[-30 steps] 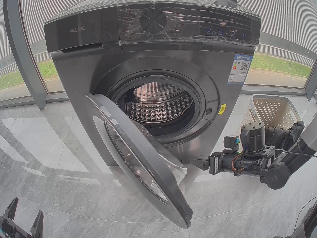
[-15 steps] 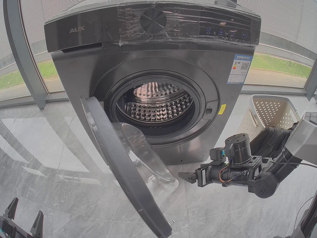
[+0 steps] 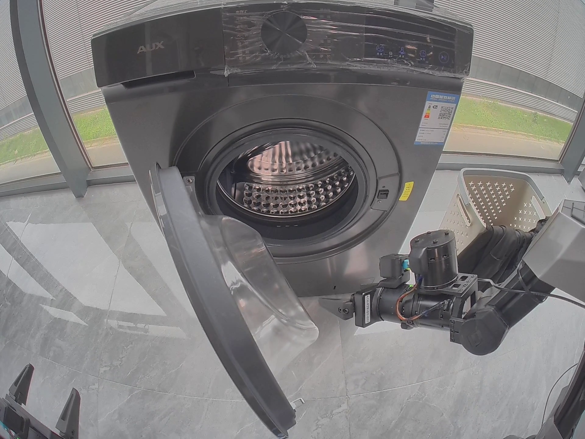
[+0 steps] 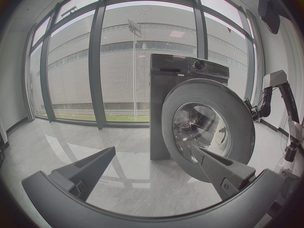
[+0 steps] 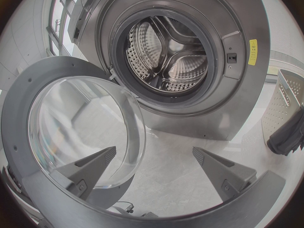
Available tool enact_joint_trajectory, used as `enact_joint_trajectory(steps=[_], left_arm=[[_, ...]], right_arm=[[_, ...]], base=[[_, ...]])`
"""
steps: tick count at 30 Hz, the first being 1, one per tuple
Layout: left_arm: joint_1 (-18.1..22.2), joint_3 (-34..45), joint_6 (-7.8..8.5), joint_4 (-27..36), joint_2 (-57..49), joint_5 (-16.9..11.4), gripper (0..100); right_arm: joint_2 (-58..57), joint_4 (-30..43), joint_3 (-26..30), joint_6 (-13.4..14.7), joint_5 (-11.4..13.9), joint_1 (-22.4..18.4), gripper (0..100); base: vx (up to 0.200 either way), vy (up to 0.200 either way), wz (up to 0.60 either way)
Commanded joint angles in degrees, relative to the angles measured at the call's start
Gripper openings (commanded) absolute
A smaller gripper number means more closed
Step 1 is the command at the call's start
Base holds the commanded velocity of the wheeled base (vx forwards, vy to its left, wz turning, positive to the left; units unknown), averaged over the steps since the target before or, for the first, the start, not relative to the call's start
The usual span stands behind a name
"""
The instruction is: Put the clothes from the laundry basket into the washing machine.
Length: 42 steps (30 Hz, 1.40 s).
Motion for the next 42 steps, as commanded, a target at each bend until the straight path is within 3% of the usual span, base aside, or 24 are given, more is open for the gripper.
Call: enact_joint_trajectory(steps=[1,14,19,31,42], left_arm=[[0.0,1.0,-0.01,0.0,-1.0,0.0,100],[0.0,1.0,-0.01,0.0,-1.0,0.0,100],[0.0,1.0,-0.01,0.0,-1.0,0.0,100],[0.0,1.0,-0.01,0.0,-1.0,0.0,100],[0.0,1.0,-0.01,0.0,-1.0,0.0,100]], right_arm=[[1.6,1.3,-2.0,-0.2,0.3,0.1,100],[1.8,0.5,-1.3,0.1,1.3,5.5,100],[1.7,0.4,-4.7,0.1,1.3,4.7,100],[5.9,0.9,-5.8,-0.5,1.3,5.1,100],[8.8,0.0,-5.9,0.1,1.3,10.1,100]], base=[[0.000,0.000,0.00],[0.000,0.000,0.00],[0.000,0.000,0.00],[0.000,0.000,0.00],[0.000,0.000,0.00]])
